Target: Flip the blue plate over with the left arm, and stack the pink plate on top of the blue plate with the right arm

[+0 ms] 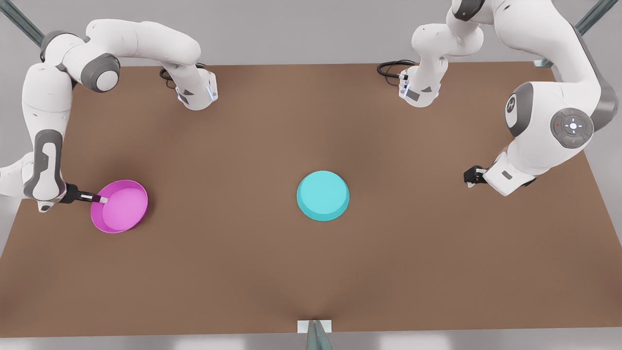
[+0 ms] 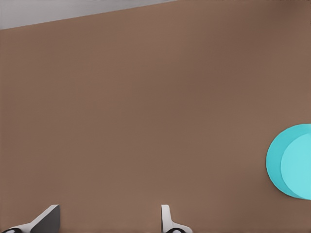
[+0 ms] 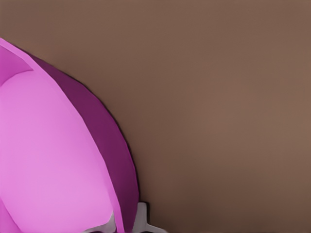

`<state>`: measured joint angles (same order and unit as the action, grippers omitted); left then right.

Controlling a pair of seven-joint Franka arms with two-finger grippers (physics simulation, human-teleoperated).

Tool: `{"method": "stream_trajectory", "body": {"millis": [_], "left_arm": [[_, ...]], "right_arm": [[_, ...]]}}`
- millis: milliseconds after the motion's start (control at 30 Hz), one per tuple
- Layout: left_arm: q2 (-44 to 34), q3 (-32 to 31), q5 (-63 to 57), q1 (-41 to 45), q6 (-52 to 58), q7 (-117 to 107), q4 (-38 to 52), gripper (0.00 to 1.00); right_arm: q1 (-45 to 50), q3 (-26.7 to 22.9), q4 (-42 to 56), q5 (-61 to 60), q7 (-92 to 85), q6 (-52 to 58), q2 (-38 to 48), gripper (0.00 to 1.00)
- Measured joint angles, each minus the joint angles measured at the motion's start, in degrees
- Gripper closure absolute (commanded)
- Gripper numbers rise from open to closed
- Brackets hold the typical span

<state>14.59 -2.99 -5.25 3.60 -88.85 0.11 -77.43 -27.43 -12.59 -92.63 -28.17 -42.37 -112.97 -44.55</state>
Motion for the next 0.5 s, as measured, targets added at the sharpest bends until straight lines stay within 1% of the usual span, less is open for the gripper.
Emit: {"method": "stream_trajectory", "body": {"millis": [500], "left_arm": [[0.0,0.0,-0.01,-0.1,-1.16,0.07,0.0,0.0]], "right_arm": [[0.09,0.0,0.35,-0.33,-0.17,1.93,0.43,0.75]]}}
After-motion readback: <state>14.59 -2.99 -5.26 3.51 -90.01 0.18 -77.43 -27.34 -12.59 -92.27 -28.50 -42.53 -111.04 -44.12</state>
